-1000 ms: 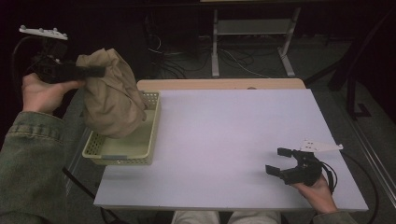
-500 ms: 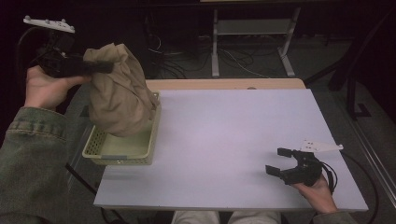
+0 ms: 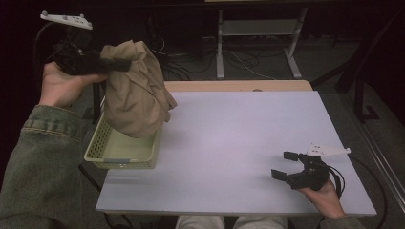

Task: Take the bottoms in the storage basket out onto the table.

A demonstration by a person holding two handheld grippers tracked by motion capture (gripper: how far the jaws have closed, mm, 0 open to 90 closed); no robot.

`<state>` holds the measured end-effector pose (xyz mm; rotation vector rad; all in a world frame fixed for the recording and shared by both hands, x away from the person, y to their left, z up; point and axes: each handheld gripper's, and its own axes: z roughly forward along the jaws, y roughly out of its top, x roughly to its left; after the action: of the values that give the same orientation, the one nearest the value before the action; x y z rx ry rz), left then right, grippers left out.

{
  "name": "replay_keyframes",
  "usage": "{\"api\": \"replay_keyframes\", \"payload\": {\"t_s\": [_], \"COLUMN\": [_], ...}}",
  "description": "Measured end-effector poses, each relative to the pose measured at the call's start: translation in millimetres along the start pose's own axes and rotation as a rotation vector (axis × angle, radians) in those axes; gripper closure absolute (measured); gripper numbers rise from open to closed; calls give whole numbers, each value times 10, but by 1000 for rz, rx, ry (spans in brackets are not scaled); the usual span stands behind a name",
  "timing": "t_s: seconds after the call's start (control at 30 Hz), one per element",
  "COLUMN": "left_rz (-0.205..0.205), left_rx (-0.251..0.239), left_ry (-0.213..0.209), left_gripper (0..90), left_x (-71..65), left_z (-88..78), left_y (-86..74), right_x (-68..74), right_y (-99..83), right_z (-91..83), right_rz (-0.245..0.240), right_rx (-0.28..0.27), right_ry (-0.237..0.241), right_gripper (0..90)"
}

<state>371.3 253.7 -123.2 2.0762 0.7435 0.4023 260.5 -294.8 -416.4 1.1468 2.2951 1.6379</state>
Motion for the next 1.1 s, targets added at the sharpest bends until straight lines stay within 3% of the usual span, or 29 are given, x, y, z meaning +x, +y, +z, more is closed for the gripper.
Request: {"api": "replay_keyframes", "payload": {"t_s": [0.63, 1.1], "left_rz": [25, 52], "left_rx": [-1, -18], "left_ry": [-76, -144], "left_gripper": [767, 766], "left_x": [-120, -259], "left_z": [297, 652], "left_y": [182, 353], "right_x": [8, 29], "right_y": [4, 1], "right_z": [-5, 13], "right_rz": [-4, -9], "right_rx": [-6, -1], "right_ry": [-2, 6], "right_gripper": [7, 6]}}
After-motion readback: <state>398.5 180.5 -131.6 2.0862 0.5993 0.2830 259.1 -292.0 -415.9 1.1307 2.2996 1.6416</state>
